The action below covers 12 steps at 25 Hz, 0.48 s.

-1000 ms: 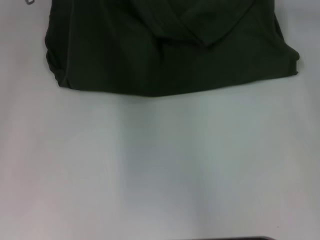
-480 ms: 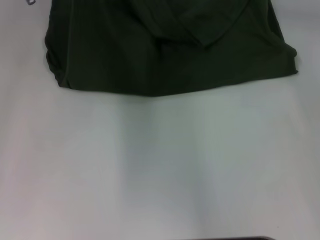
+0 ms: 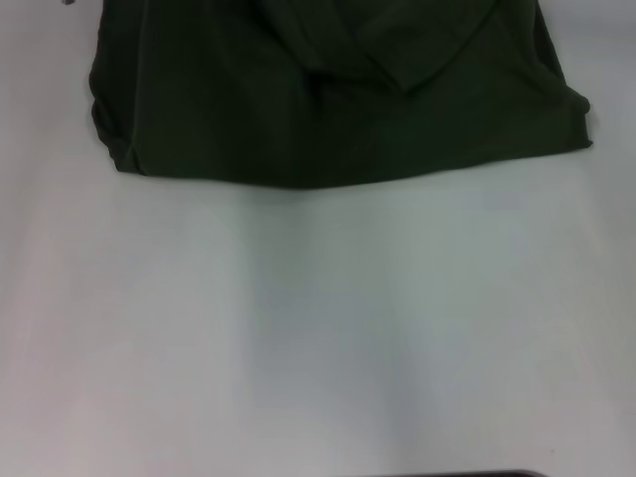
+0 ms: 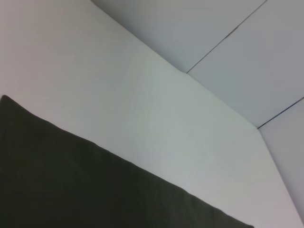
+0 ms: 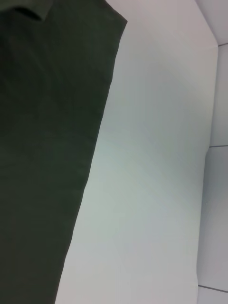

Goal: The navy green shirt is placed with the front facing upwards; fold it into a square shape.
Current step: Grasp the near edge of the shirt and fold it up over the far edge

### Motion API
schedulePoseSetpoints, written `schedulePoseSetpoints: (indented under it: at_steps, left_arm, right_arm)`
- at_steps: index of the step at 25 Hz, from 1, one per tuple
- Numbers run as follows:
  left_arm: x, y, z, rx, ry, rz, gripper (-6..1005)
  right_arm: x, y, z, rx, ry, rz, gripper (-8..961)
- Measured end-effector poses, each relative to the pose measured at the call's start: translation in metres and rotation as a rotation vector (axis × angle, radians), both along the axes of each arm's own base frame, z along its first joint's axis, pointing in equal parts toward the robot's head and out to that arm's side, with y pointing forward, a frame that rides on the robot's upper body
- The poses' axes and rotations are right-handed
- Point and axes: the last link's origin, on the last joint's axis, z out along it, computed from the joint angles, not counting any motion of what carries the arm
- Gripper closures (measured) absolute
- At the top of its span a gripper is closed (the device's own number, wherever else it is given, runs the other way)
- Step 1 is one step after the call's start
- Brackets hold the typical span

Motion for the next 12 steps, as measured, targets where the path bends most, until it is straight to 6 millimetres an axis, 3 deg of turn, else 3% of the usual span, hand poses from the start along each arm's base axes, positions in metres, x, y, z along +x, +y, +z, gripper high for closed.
schedulePoseSetpoints:
  at_steps: [12]
  left_arm:
    - [0.009, 0.011, 0.002, 0.031, 0.02, -0.008, 954]
  right_arm:
    - [0.003, 0.002, 0.007, 0.044, 0.0, -0.005, 950]
